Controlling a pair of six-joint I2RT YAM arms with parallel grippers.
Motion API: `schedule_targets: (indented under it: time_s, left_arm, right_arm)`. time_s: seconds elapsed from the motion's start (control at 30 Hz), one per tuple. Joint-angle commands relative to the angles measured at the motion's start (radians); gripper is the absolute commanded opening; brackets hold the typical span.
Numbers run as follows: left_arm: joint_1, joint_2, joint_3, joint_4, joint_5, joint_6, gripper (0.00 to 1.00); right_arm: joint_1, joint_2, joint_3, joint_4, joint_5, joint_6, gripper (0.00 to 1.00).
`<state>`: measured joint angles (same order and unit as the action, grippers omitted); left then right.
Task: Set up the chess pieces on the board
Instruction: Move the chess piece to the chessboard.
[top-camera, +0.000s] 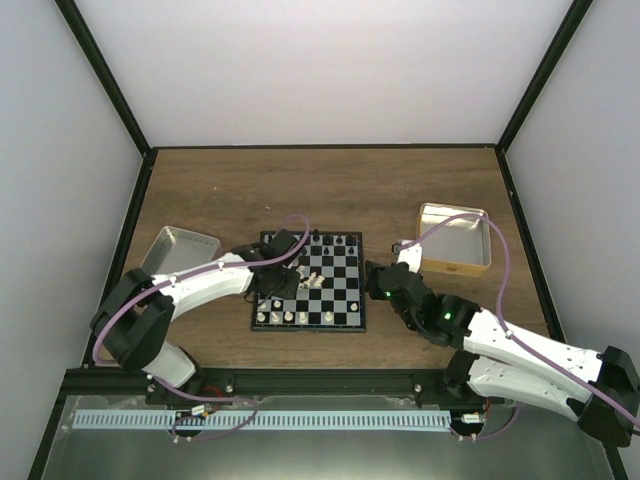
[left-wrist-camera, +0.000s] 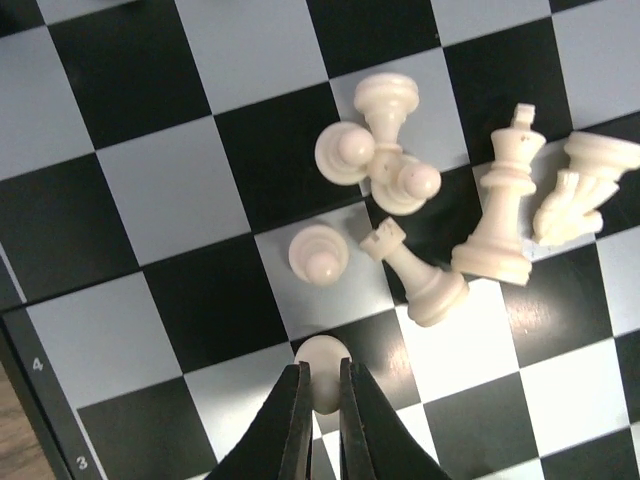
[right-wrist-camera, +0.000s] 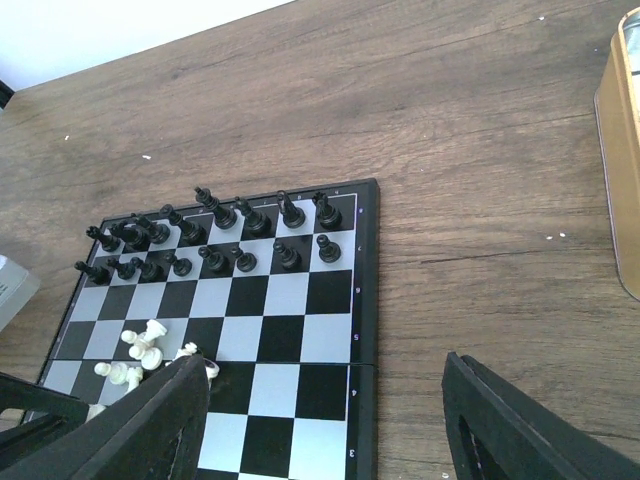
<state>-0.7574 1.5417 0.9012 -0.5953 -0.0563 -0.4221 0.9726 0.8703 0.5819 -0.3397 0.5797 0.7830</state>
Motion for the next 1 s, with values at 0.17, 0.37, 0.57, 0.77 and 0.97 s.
schedule_targets:
  time_s: [0.17, 0.37, 0.57, 0.77, 0.97]
  left_arm:
    - [-0.001, -0.063, 0.012, -0.047, 0.062, 0.01, 0.07]
    - [-0.004, -0.08, -0.002, -0.033, 0.103, 0.002, 0.07]
    - [-0.026, -0.083, -0.029, -0.046, 0.116, 0.002, 0.08]
    - [-0.044, -0.064, -0.044, -0.058, 0.086, -0.006, 0.08]
    - [-0.055, -0.052, -0.045, -0.055, 0.105, 0.001, 0.08]
  right_arm:
    - [-0.006, -0.002, -0.009, 0.028, 0.017, 0.016, 0.66]
    - [-0.006, 0.002, -0.011, 0.03, 0.014, 0.016, 0.66]
    - [-0.006, 0.004, -0.014, 0.032, 0.011, 0.018, 0.66]
    - [-0.007, 0.011, -0.018, 0.043, 0.007, 0.017, 0.66]
    - [-0.006, 0.017, -0.017, 0.046, 0.002, 0.017, 0.66]
